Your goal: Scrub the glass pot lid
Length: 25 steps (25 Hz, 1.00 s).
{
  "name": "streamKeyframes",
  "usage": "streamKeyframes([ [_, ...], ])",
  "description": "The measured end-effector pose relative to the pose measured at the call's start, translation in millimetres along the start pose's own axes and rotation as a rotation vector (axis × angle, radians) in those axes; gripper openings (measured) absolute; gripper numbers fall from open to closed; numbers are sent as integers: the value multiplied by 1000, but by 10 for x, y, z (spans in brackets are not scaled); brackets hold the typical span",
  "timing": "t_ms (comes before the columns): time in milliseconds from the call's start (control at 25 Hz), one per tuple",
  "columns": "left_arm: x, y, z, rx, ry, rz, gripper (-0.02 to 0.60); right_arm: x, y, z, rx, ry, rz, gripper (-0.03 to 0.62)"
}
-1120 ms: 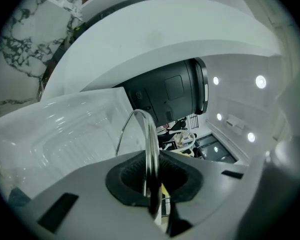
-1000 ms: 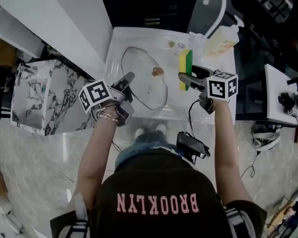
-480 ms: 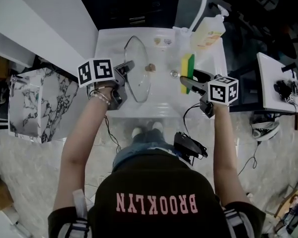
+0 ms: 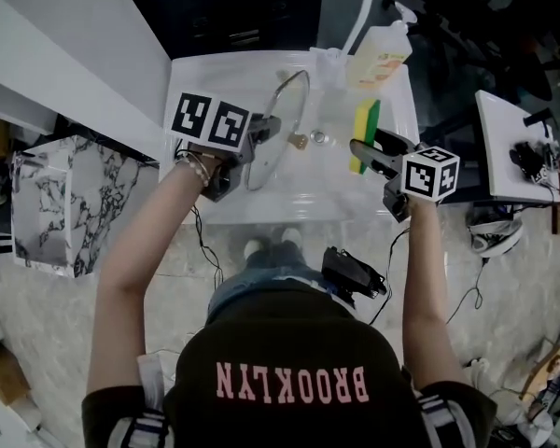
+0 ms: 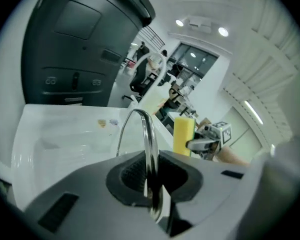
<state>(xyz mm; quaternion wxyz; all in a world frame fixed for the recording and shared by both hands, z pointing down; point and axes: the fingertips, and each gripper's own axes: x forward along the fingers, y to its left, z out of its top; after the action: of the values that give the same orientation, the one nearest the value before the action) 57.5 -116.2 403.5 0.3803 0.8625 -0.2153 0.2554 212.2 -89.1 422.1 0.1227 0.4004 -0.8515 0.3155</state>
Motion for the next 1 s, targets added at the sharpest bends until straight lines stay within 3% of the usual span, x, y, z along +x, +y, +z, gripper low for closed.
streamKeyframes([
  [320, 528, -341, -167, 370, 187, -94, 38, -364, -273, -19, 21, -36, -78, 295],
  [520, 776, -498, -326, 649, 312, -127, 37, -501, -423, -104, 25, -24, -97, 295],
  [800, 990, -486, -510, 1120, 437, -117, 37, -553, -545, -106, -6, 12, -71, 295],
  [1000, 966, -370, -694, 1317, 497, -143, 37, -434, -547, -226, -38, 92, -11, 295],
])
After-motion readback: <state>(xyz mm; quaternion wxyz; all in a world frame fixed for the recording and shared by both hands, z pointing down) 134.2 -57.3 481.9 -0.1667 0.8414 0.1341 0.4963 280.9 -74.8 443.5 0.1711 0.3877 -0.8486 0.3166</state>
